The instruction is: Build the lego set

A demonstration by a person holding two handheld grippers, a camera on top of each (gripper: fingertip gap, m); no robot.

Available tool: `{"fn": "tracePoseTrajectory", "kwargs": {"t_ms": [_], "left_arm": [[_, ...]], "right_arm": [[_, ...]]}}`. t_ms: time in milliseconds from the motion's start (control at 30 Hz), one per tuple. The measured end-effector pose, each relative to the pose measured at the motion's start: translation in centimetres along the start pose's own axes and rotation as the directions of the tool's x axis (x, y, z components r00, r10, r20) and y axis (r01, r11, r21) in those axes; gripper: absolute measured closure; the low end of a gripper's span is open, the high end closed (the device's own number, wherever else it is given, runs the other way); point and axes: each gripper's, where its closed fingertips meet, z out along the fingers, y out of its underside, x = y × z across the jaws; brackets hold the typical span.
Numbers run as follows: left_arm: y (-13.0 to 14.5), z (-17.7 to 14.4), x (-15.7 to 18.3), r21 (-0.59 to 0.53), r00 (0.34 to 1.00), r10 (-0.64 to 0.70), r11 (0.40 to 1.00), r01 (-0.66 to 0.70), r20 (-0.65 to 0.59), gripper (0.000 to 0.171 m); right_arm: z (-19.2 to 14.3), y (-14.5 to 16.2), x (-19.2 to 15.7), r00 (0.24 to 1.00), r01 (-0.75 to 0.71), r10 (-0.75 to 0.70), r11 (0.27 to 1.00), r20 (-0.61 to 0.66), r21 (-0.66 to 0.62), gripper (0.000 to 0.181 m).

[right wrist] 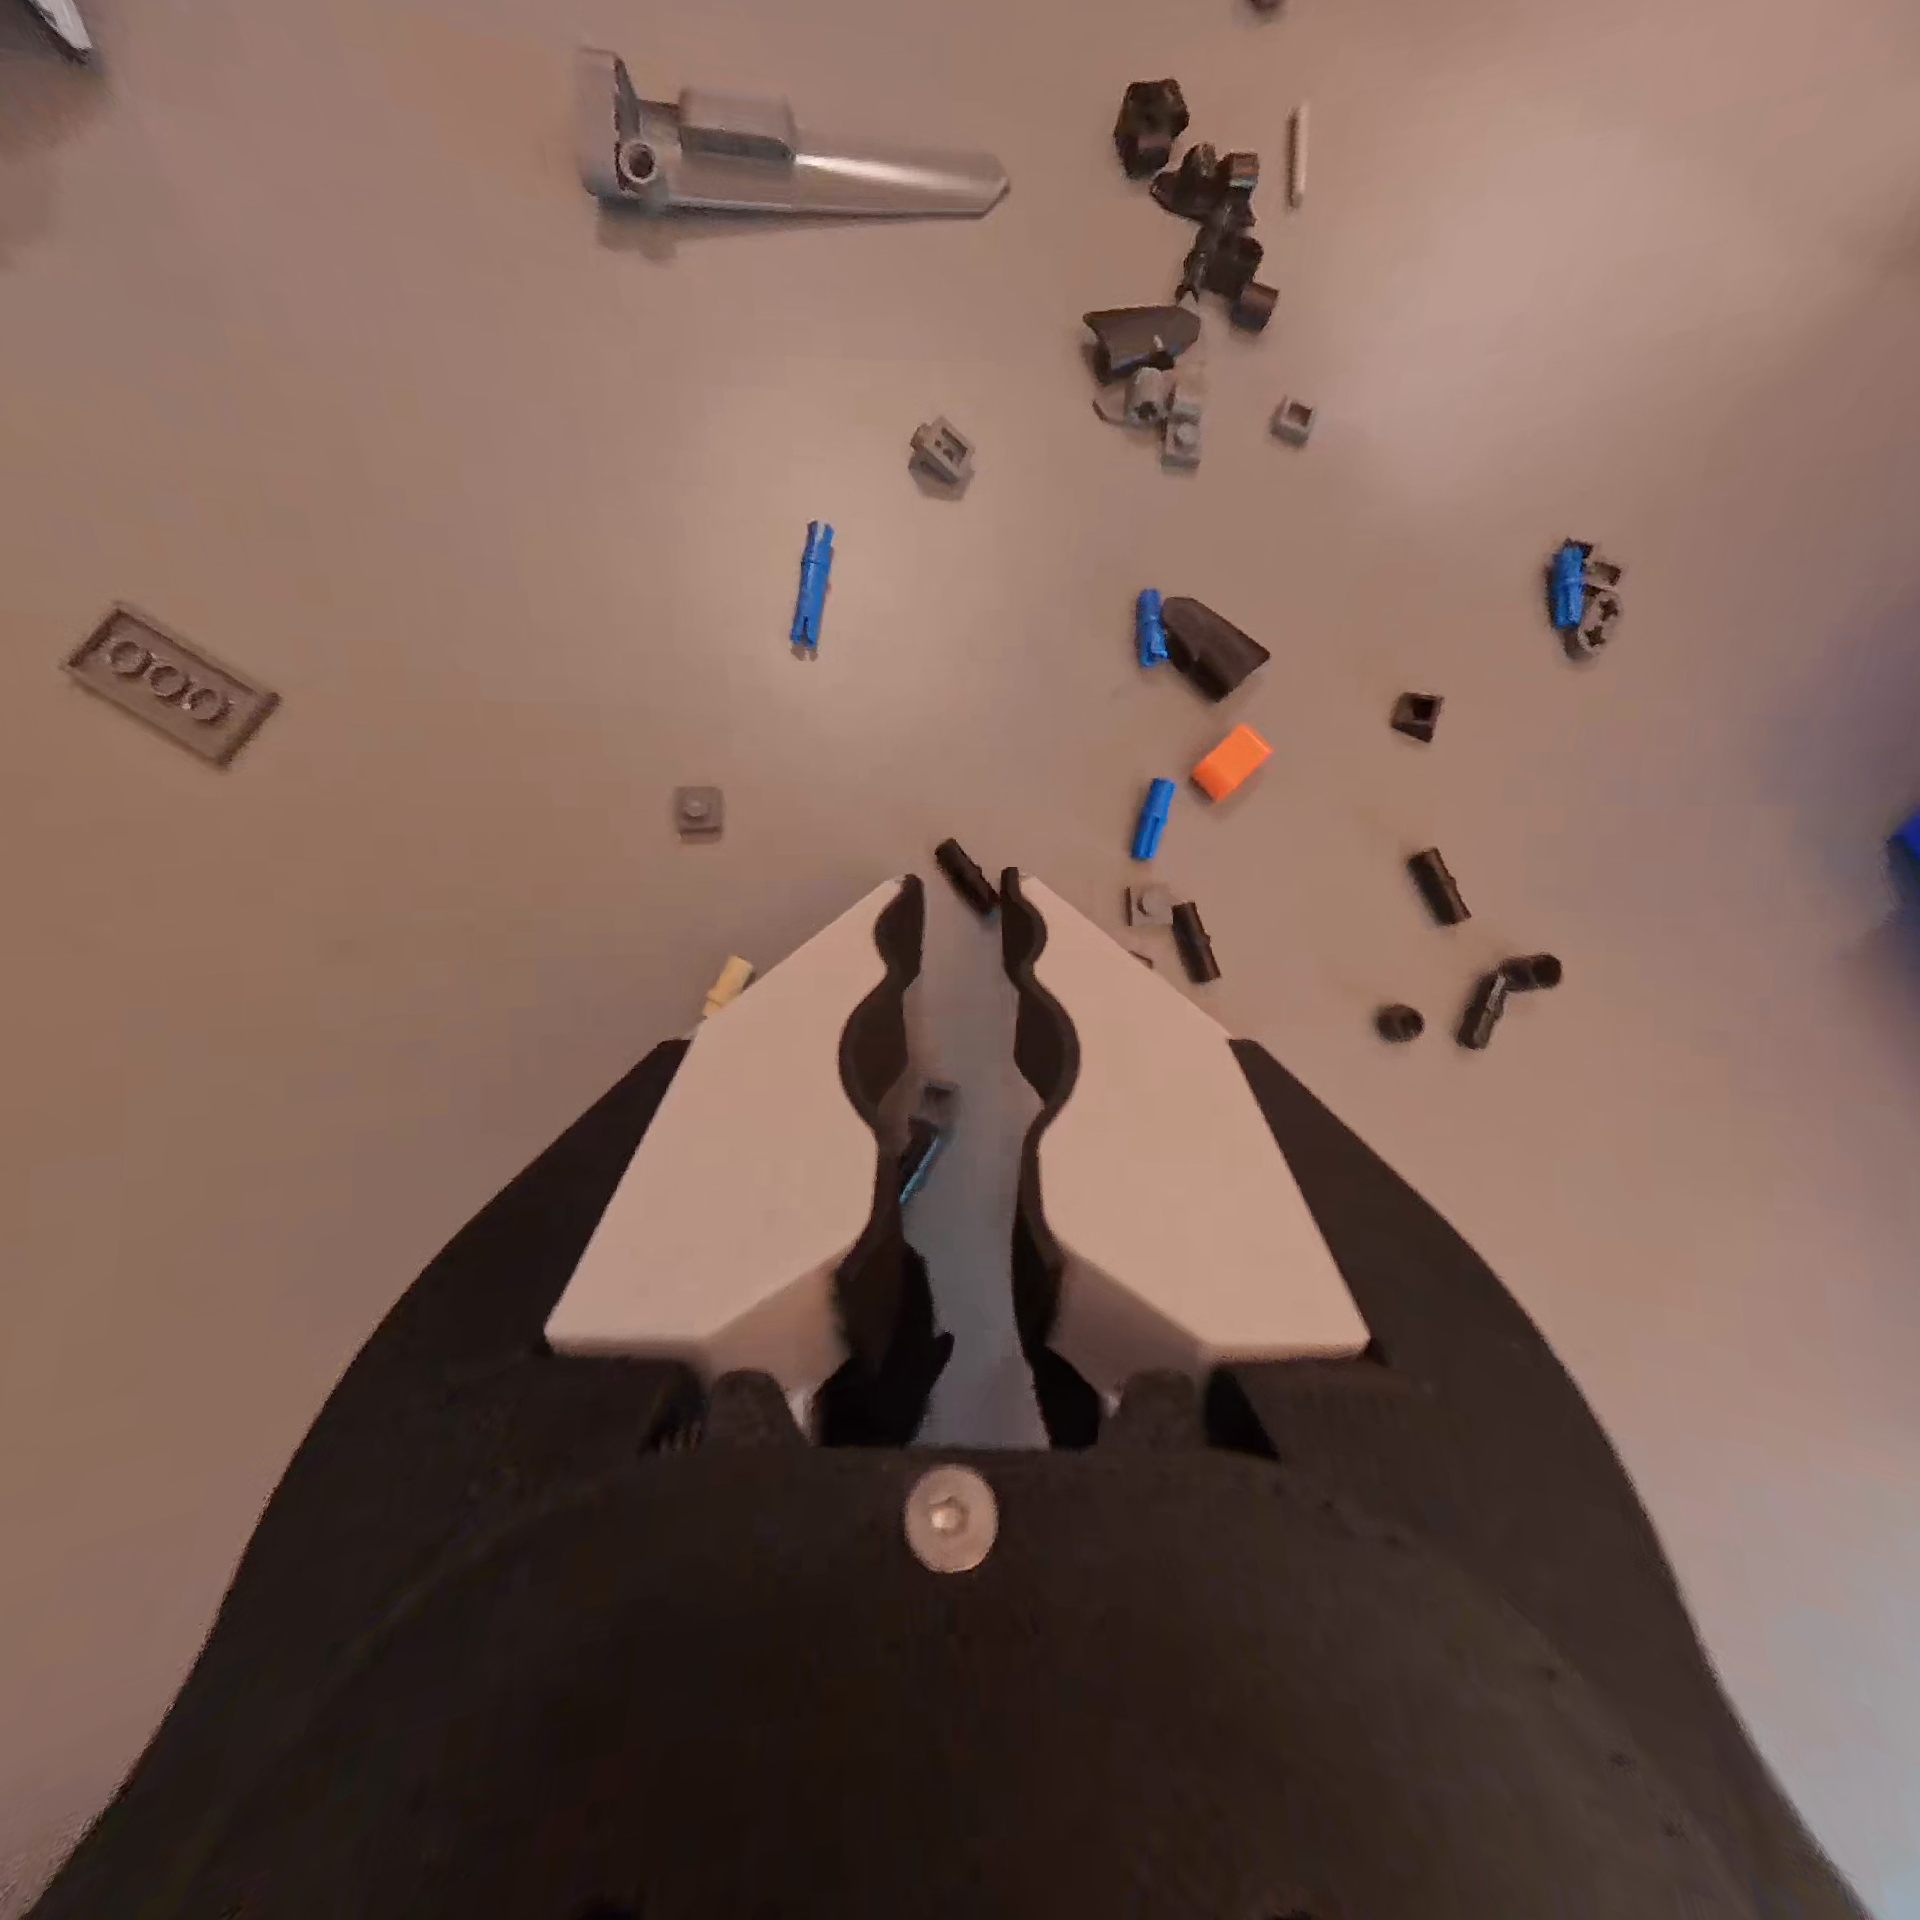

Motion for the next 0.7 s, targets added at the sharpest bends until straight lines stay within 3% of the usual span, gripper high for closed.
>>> {"fn": "tracePoseTrajectory", "kwargs": {"t_ms": [233, 400, 700], "left_arm": [[0.0, 0.0, 0.0, 0.021, 0.999, -0.008, 1.0, 0.009, -0.037, 0.151], [0.1, 0.0, -0.2, 0.032, 0.999, -0.022, 0.999, 0.023, -0.028, 0.148], [0.6, -0.7, -0.6, 0.029, 0.999, -0.041, 0.999, 0.041, -0.013, 0.13]], "right_arm": [[0.1, 0.0, 0.0, 0.997, -0.035, 0.034, 0.999, 0.076, 0.012, 0.179], [0.0, -0.2, -0.3, 0.997, -0.058, 0.056, 0.998, 0.054, 0.036, 0.18], [-1.3, -6.5, -4.7, 0.996, -0.016, -0.003, 0.976, 0.089, 0.217, 0.18]]}}
